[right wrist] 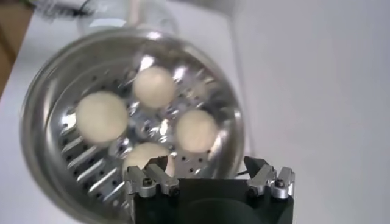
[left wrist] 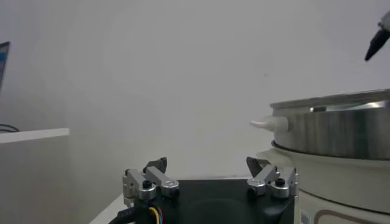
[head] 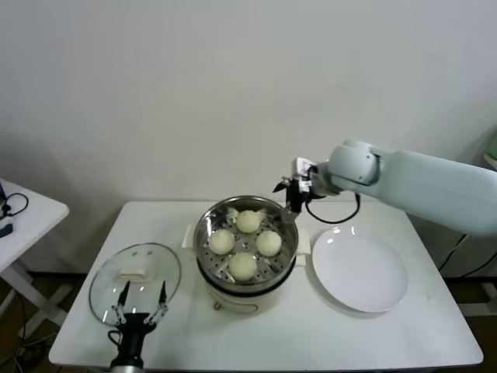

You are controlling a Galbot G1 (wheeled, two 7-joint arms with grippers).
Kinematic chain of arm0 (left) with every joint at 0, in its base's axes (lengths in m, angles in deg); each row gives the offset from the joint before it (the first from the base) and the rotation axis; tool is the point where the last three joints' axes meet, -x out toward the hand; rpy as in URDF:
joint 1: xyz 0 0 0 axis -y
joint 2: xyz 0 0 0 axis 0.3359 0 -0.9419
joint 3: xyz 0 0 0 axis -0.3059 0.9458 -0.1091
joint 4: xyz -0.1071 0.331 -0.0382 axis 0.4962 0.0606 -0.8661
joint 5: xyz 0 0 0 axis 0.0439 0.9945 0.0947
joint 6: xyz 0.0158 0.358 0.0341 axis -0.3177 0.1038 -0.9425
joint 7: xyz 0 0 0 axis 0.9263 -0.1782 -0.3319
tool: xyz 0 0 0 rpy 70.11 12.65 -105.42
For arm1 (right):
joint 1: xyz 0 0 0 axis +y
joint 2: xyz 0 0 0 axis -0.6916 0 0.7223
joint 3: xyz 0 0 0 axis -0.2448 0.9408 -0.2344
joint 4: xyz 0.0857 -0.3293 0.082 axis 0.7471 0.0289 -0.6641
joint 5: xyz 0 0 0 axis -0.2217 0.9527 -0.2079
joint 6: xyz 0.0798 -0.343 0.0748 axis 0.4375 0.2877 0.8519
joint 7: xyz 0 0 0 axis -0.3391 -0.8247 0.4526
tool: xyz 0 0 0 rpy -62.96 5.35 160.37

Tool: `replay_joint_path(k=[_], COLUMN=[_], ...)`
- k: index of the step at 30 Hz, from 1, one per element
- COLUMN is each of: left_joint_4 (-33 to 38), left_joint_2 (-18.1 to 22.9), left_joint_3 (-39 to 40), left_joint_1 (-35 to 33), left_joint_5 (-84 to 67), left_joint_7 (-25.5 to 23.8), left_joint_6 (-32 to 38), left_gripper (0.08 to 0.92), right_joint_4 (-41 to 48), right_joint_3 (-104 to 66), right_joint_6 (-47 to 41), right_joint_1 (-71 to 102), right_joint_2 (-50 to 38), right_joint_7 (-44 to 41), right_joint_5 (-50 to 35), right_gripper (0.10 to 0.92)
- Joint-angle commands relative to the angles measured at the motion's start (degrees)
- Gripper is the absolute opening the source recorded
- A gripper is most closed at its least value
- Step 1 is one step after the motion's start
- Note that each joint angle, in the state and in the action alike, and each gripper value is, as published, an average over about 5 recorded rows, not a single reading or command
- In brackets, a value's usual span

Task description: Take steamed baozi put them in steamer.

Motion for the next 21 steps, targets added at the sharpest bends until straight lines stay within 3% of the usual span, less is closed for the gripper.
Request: replay_joint_path(k=[1, 6, 12, 16, 21], left_joint_4=[0.50, 0.40, 0.36, 0.52, 0.79], left_joint_2=[-0.23, -0.40, -0.41, -0.27, -0.15], left_joint_3=[-0.14, -0.16, -0.18, -0.08, 0.06], left_joint_1=[-0.21, -0.20, 0.06, -0.01, -0.18], left_joint_5=[0.03, 0.01, -0.13, -0.08, 0.07], left_joint_7=[-0.09, -0.09, -0.04, 0.01, -0.01], left_joint_6=[-0.19, -0.10, 0.14, 0.31, 0.47], left_gripper=[0.823, 0.823, 0.823, 0.823, 0.823], right_joint_4=[-7.98, -10.12, -9.79, -9.88, -12.08], right_joint_3=[-24.49, -31.42, -34.97, -63.69, -98.37], right_joint_6=[4.69, 12.74, 29.48, 34.60, 33.36], right_joint_1=[20.48, 32.32, 44.68, 76.79, 108.30], right_joint_2=[-20.37, -27.26, -31.35, -29.55, -18.63], right_joint_7=[13.71, 20.11, 32.12, 35.26, 35.05], right_joint_5=[-8.89, -6.98, -8.98, -8.34, -2.96], right_gripper=[0.823, 0.823, 0.823, 0.823, 0.823])
